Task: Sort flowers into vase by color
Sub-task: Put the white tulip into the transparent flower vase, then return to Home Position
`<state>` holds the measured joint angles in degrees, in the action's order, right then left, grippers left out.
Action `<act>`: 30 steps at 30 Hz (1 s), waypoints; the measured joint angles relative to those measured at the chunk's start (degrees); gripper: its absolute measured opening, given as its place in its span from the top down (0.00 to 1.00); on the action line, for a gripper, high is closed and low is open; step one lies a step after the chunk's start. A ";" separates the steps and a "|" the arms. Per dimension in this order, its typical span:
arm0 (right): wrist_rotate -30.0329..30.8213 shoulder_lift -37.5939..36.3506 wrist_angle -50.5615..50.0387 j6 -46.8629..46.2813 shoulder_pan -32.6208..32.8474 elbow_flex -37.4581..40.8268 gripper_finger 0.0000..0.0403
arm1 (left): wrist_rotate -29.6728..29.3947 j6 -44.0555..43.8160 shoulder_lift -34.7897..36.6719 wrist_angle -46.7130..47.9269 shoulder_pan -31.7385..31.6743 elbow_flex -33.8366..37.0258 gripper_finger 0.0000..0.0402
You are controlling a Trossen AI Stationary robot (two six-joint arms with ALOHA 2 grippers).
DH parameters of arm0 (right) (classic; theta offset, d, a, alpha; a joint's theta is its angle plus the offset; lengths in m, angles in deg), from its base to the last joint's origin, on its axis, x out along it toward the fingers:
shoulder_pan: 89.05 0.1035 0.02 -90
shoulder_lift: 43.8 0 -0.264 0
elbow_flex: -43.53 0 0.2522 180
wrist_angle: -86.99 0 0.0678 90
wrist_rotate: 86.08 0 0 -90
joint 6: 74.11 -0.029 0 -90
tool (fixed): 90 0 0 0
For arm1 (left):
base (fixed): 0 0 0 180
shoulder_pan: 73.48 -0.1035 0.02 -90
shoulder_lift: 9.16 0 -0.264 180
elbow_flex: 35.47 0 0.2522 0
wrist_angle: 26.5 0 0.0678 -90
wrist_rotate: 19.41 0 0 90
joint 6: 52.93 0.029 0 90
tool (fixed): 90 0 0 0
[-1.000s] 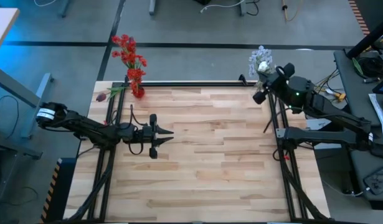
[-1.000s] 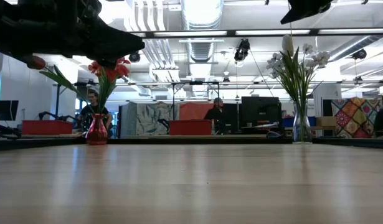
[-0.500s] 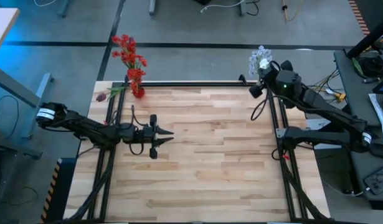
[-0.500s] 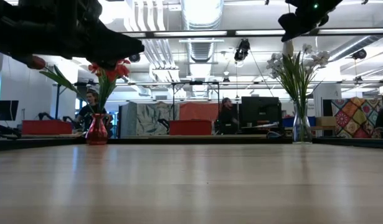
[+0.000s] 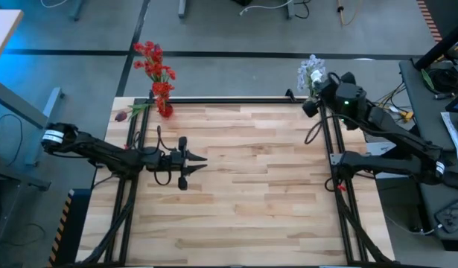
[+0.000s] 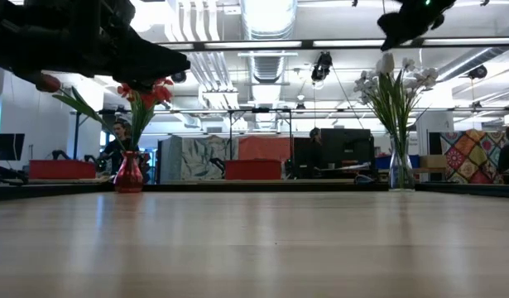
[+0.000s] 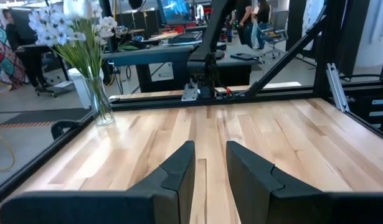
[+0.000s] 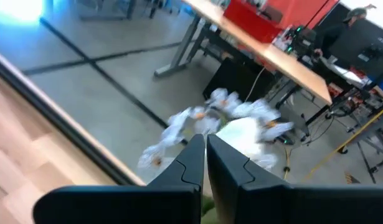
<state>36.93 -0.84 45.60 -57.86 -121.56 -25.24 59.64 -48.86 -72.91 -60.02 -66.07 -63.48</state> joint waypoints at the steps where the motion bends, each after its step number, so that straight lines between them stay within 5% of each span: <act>1: 0.02 -0.59 -0.37 0.07 0.00 -0.71 0.97 | 0.01 0.35 0.67 0.81 -0.01 -0.12 0.81; 4: -0.57 -2.80 -0.80 0.13 0.00 -2.03 0.97 | 0.03 1.67 3.26 4.41 -0.01 -1.19 0.81; 10: -12.87 -6.21 -0.76 0.26 0.04 0.39 0.97 | 1.93 3.30 5.93 9.28 -0.76 -2.55 0.81; 15: -18.33 -6.62 2.01 -1.57 2.48 6.02 0.97 | 8.80 2.96 5.63 9.83 -3.94 -3.11 0.84; 21: -21.59 -6.47 13.68 -2.78 9.23 16.07 0.97 | 12.19 3.65 4.80 9.68 -8.25 -3.28 0.99; 30: -26.00 -6.51 34.30 -4.28 17.87 31.24 0.97 | 15.01 4.44 6.17 10.20 -12.21 -2.07 1.00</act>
<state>10.93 -7.36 79.90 -62.13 -103.69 6.00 74.65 -44.41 -66.74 -49.82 -78.28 -65.55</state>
